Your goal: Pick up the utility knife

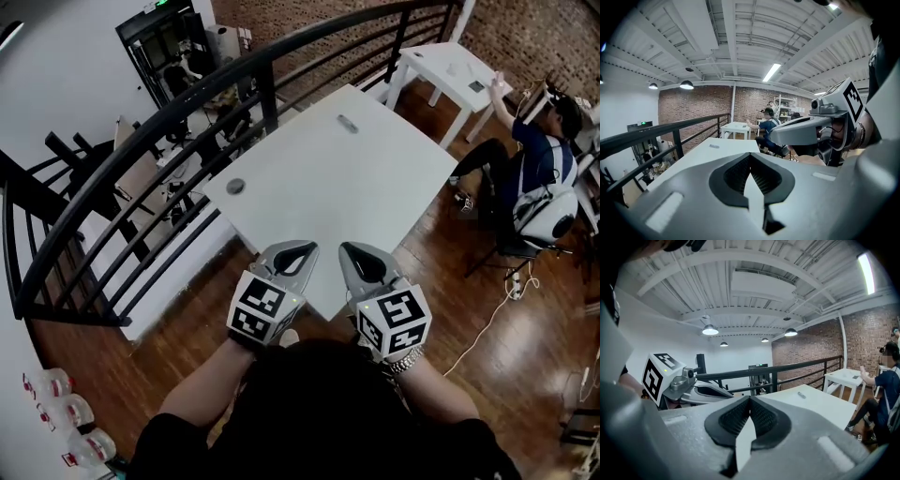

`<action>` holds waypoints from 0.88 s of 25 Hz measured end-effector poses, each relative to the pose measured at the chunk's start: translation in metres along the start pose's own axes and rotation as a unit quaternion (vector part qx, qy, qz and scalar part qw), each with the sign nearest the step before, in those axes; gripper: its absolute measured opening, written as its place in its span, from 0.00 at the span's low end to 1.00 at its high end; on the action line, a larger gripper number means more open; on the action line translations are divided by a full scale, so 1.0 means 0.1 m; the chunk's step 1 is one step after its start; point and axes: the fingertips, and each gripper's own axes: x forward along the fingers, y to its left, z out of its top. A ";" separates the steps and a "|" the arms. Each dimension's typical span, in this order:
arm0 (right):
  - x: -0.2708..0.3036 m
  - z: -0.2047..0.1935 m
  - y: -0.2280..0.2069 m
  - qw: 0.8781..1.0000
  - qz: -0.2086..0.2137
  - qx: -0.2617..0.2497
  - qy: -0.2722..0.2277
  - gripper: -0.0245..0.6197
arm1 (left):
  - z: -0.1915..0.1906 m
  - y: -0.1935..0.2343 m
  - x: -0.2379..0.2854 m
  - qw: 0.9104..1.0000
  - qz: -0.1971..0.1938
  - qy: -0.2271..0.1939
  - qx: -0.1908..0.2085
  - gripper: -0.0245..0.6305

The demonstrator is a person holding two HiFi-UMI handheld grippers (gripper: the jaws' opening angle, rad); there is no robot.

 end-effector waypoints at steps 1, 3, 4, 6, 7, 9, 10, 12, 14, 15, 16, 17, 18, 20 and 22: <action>0.00 -0.01 -0.09 1.000 0.009 0.000 0.000 0.03 | 0.01 -0.02 0.09 1.000 0.009 0.002 -0.003 0.06; -0.02 -0.03 -0.32 1.000 0.028 -0.001 -0.001 0.03 | 0.06 -0.09 0.29 1.000 0.028 0.004 -0.006 0.06; -0.04 -0.04 -0.45 0.999 0.038 -0.002 -0.002 0.03 | 0.09 -0.13 0.39 0.999 0.039 0.005 -0.006 0.06; -0.10 -0.04 -0.70 0.998 0.058 -0.004 -0.001 0.03 | 0.17 -0.22 0.60 0.998 0.062 0.005 -0.008 0.06; -0.15 -0.04 -0.82 0.998 0.069 -0.006 -0.001 0.03 | 0.20 -0.29 0.70 0.997 0.071 0.006 -0.012 0.06; -0.25 -0.05 -1.08 0.996 0.088 -0.011 -0.001 0.03 | 0.26 -0.44 0.93 0.996 0.087 0.007 -0.020 0.06; -0.29 -0.05 -1.21 0.995 0.096 -0.014 -0.001 0.03 | 0.30 -0.51 1.05 0.995 0.095 0.006 -0.023 0.06; -0.38 -0.09 -1.43 0.994 0.111 -0.016 0.002 0.03 | 0.36 -0.65 1.26 0.994 0.106 0.006 -0.027 0.06; -0.47 -0.13 -1.61 0.993 0.120 -0.015 0.006 0.03 | 0.38 -0.77 1.44 0.993 0.110 0.011 -0.031 0.06; -0.50 -0.13 -1.70 0.992 0.123 -0.013 0.007 0.03 | 0.40 -0.81 1.52 0.993 0.111 0.013 -0.033 0.06; -0.52 -0.12 -1.78 0.992 0.124 -0.012 0.006 0.03 | 0.43 -0.84 1.59 0.993 0.112 0.015 -0.034 0.06; -0.53 -0.12 -1.87 0.992 0.125 -0.010 0.005 0.03 | 0.46 -0.86 1.66 0.993 0.113 0.016 -0.034 0.06; -0.54 -0.11 -1.95 0.992 0.127 -0.008 0.005 0.03 | 0.50 -0.88 1.73 0.993 0.115 0.017 -0.033 0.06; -0.54 -0.11 -2.08 0.992 0.128 -0.006 0.005 0.03 | 0.55 -0.89 1.84 0.992 0.118 0.017 -0.031 0.06; -0.52 -0.08 -2.19 0.992 0.128 -0.007 0.004 0.03 | 0.59 -0.86 1.95 0.992 0.120 0.017 -0.030 0.06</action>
